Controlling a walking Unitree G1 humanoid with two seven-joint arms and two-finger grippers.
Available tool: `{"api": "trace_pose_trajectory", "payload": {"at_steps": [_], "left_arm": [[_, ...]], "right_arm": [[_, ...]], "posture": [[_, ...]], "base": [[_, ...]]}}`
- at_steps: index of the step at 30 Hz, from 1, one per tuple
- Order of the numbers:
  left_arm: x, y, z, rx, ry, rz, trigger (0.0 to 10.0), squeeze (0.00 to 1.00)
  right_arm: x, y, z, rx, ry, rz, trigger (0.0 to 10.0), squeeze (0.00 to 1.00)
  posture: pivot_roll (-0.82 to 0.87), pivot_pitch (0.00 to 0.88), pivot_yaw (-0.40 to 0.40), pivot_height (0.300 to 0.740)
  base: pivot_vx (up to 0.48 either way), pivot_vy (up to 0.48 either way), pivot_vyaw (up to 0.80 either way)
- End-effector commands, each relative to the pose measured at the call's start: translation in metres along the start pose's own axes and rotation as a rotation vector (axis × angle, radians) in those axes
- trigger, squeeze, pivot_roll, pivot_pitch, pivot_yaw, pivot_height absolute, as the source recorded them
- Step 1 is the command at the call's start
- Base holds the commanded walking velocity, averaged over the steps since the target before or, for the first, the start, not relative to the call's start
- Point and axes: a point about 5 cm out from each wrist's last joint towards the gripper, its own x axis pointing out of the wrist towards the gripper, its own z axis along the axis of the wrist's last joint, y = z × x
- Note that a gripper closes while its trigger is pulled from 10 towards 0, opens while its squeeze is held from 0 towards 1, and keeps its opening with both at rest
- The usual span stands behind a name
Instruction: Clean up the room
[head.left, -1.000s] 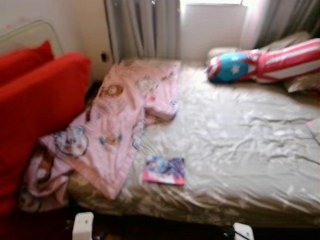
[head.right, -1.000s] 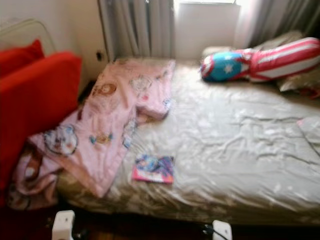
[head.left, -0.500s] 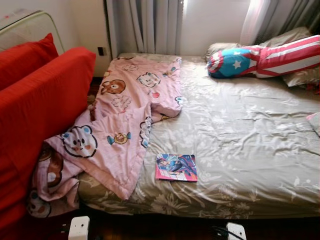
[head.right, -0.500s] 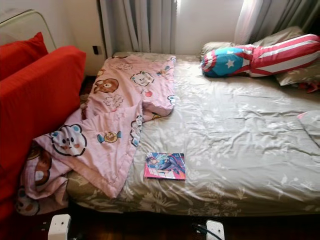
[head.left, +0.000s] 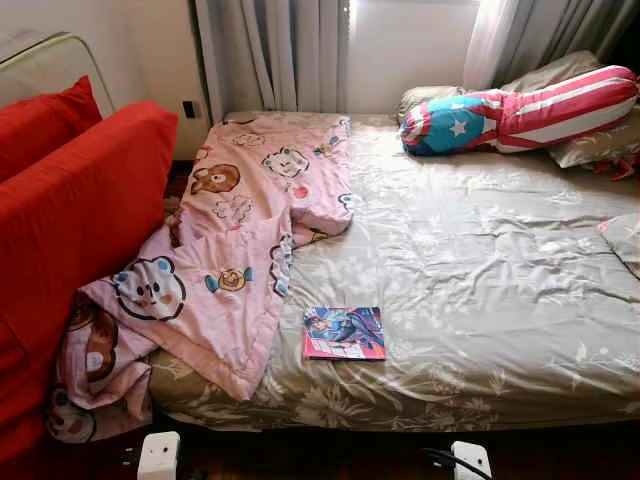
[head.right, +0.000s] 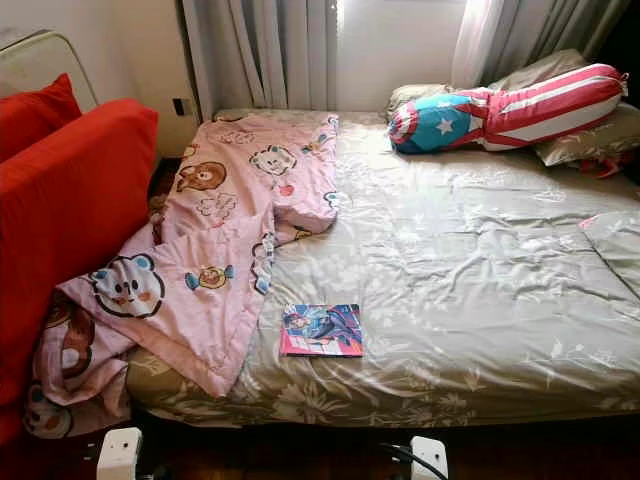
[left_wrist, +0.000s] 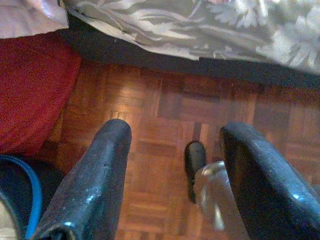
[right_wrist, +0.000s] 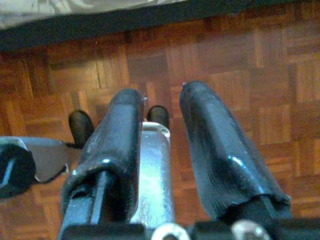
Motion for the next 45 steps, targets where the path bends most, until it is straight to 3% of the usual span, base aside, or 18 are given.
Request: {"api": "trace_pose_trajectory", "payload": {"at_steps": [1, 5, 18, 23, 37, 45], "left_arm": [[-0.0027, 0.0027, -0.0098, -0.021, 0.031, 0.009, 10.0, 0.0], [-0.0026, 0.003, -0.0093, -0.021, 0.031, 0.009, 10.0, 0.0], [-0.0028, 0.0051, -0.0086, -0.022, 0.031, 0.007, 10.0, 0.0], [-0.0028, 0.0045, -0.0087, -0.018, 0.031, 0.002, 10.0, 0.0], [-0.0019, 0.0014, -0.0075, -0.014, 0.03, -0.014, 10.0, 0.0], [-0.0015, -0.0012, -0.0077, -0.02, 0.029, -0.02, 10.0, 0.0]], "right_arm": [[0.0004, 0.0008, 0.0026, 0.008, -0.012, 0.005, 10.0, 0.0], [0.0004, 0.0012, 0.0028, 0.014, -0.013, 0.005, 10.0, 0.0], [0.0007, 0.0036, 0.0021, 0.018, -0.008, 0.009, 10.0, 0.0], [0.0007, 0.0033, 0.0025, -0.007, -0.006, 0.012, 10.0, 0.0], [0.0008, 0.0028, 0.004, 0.006, -0.013, 0.01, 10.0, 0.0], [0.0008, 0.0019, 0.0063, -0.036, -0.02, 0.025, 10.0, 0.0]], "posture": [[0.04, 0.0, -0.016, 0.74], [0.04, 0.0, -0.014, 0.74], [0.04, 0.0, 0.001, 0.74], [0.03, 0.0, 0.003, 0.74], [0.01, 0.0, 0.006, 0.74], [0.01, 0.0, -0.003, 0.74]], "base": [[0.0, 0.0, 0.8], [0.0, 0.0, 0.8], [0.0, 0.0, 0.0], [0.256, 0.0, 0.74], [0.288, 0.0, 0.0], [0.303, 0.0, 0.16]]}}
